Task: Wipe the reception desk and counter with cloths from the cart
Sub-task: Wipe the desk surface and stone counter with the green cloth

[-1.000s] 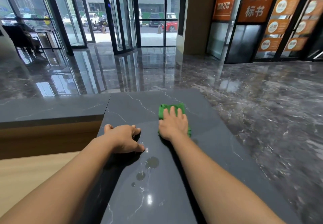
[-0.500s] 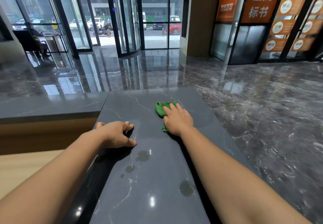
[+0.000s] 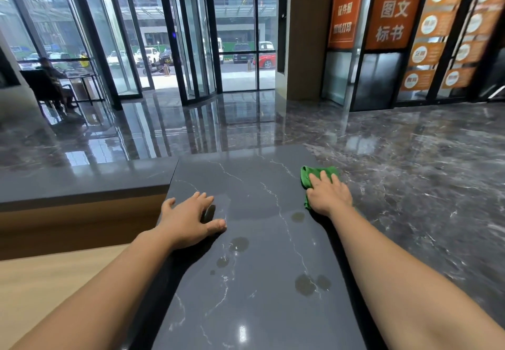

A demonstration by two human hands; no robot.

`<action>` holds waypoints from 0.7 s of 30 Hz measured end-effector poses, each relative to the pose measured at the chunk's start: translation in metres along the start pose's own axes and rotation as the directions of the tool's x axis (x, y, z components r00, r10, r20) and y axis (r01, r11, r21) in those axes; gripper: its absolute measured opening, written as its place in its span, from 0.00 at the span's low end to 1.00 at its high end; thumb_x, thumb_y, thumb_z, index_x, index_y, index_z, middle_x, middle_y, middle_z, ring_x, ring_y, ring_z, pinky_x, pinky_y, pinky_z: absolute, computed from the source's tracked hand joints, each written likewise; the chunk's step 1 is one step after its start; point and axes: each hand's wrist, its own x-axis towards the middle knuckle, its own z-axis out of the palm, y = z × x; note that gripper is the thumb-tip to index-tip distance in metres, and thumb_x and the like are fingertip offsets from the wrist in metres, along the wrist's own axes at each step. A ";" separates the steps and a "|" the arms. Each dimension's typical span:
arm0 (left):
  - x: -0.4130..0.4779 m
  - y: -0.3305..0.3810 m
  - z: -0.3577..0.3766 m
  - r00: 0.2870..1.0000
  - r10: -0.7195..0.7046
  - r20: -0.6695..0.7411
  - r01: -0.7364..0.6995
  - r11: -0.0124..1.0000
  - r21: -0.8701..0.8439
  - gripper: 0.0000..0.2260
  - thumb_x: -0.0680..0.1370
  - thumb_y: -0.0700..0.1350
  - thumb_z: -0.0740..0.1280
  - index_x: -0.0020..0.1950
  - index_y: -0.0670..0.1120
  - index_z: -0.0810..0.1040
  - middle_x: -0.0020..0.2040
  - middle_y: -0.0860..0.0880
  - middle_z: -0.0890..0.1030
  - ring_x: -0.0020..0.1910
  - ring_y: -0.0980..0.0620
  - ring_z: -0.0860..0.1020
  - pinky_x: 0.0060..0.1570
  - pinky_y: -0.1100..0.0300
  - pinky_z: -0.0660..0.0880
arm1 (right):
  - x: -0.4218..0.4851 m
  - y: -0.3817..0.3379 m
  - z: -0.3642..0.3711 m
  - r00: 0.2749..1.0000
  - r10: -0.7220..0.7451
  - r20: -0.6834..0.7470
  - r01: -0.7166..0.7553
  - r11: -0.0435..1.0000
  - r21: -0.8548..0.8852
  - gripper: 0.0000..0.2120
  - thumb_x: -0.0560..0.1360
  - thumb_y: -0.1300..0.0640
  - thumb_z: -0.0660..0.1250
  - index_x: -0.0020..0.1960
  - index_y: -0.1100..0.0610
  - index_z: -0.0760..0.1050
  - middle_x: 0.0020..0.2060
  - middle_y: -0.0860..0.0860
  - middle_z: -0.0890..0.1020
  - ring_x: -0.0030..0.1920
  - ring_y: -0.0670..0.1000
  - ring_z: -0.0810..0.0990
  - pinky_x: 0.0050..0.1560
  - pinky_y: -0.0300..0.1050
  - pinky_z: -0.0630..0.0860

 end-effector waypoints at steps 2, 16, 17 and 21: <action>-0.014 -0.004 -0.005 0.999 0.006 -0.039 -0.009 0.998 -0.067 0.36 0.74 0.70 0.55 0.78 0.54 0.56 0.78 0.54 0.58 0.76 0.53 0.58 0.74 0.46 0.46 | -0.012 -0.015 0.005 1.000 0.017 -0.005 -0.017 1.000 -0.009 0.27 0.82 0.52 0.50 0.79 0.49 0.50 0.80 0.52 0.47 0.79 0.57 0.45 0.77 0.55 0.47; -0.109 -0.005 0.000 0.998 0.045 0.048 -0.045 0.999 -0.001 0.49 0.57 0.81 0.56 0.68 0.52 0.69 0.68 0.54 0.72 0.68 0.54 0.67 0.64 0.54 0.55 | -0.098 -0.143 0.033 0.974 -0.222 0.054 0.220 0.975 0.032 0.28 0.81 0.52 0.50 0.80 0.51 0.47 0.80 0.52 0.45 0.79 0.57 0.43 0.77 0.55 0.42; -0.109 -0.002 0.000 0.998 0.037 0.049 -0.038 0.999 0.010 0.44 0.62 0.78 0.60 0.69 0.51 0.69 0.69 0.53 0.71 0.69 0.54 0.66 0.65 0.53 0.54 | -0.099 -0.140 0.031 0.970 -0.234 0.061 0.232 0.972 0.040 0.28 0.82 0.52 0.50 0.80 0.51 0.48 0.80 0.52 0.45 0.79 0.56 0.42 0.77 0.54 0.42; -0.111 -0.002 0.002 0.996 0.026 0.080 -0.023 0.999 -0.036 0.43 0.63 0.76 0.61 0.71 0.51 0.67 0.71 0.53 0.68 0.72 0.55 0.63 0.67 0.52 0.52 | -0.098 -0.116 0.023 0.967 -0.251 0.052 0.248 0.967 0.062 0.26 0.82 0.52 0.50 0.79 0.50 0.51 0.80 0.51 0.48 0.79 0.54 0.43 0.77 0.52 0.46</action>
